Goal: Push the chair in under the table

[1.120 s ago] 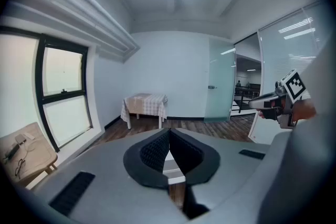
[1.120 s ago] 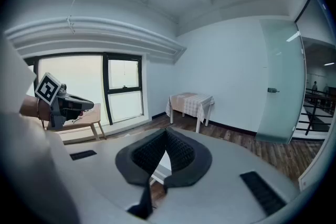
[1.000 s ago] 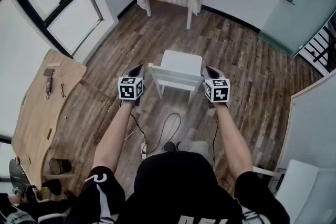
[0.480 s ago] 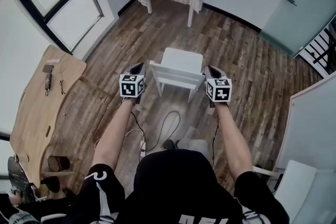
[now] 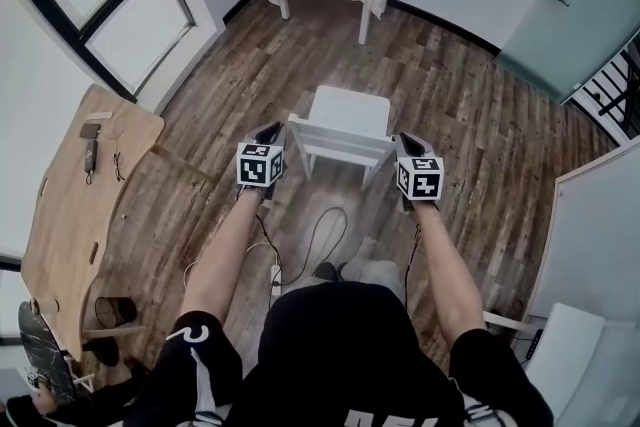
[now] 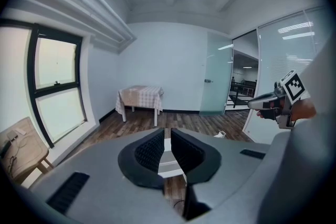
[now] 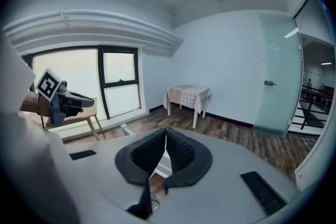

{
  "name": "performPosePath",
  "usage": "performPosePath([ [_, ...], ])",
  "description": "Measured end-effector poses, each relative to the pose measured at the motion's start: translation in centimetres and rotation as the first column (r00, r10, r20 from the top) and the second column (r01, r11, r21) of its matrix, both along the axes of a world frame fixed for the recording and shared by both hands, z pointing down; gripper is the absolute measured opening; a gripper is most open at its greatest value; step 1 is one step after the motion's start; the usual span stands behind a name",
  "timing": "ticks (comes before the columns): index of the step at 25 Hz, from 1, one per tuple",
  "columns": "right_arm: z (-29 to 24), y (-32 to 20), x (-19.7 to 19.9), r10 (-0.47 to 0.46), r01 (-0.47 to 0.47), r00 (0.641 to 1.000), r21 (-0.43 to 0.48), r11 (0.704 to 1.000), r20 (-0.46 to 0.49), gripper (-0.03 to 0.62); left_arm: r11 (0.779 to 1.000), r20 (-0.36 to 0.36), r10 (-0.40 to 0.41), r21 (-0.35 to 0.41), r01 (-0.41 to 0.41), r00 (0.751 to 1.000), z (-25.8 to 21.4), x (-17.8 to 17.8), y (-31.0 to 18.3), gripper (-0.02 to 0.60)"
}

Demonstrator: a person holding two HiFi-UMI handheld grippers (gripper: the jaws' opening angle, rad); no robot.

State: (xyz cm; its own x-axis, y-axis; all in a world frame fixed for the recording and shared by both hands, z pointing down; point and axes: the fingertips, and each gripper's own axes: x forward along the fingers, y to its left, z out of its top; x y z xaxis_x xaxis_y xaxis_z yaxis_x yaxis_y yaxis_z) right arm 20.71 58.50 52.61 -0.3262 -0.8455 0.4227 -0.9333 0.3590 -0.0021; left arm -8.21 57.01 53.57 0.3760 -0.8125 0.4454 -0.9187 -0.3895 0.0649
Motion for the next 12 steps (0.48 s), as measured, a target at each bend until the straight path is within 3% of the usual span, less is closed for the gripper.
performPosePath([
  [2,1.4,-0.3,0.2,-0.002,0.002,1.000,-0.021,1.000,-0.020,0.037,1.000,-0.001,0.014,-0.020,-0.014,1.000,1.2,0.2,-0.5,0.062],
  [10,7.5,-2.1,1.2,-0.051,0.043,0.998,-0.151,0.988,-0.049,0.231,0.994,0.053,0.036,-0.108,-0.030,0.998,6.9,1.0,-3.8,0.289],
  [12,9.3,-3.1,1.4,-0.059,0.048,0.997,-0.182,0.982,-0.059,0.271,0.990,0.063,0.034,-0.139,-0.025,0.997,8.5,1.3,-4.9,0.315],
])
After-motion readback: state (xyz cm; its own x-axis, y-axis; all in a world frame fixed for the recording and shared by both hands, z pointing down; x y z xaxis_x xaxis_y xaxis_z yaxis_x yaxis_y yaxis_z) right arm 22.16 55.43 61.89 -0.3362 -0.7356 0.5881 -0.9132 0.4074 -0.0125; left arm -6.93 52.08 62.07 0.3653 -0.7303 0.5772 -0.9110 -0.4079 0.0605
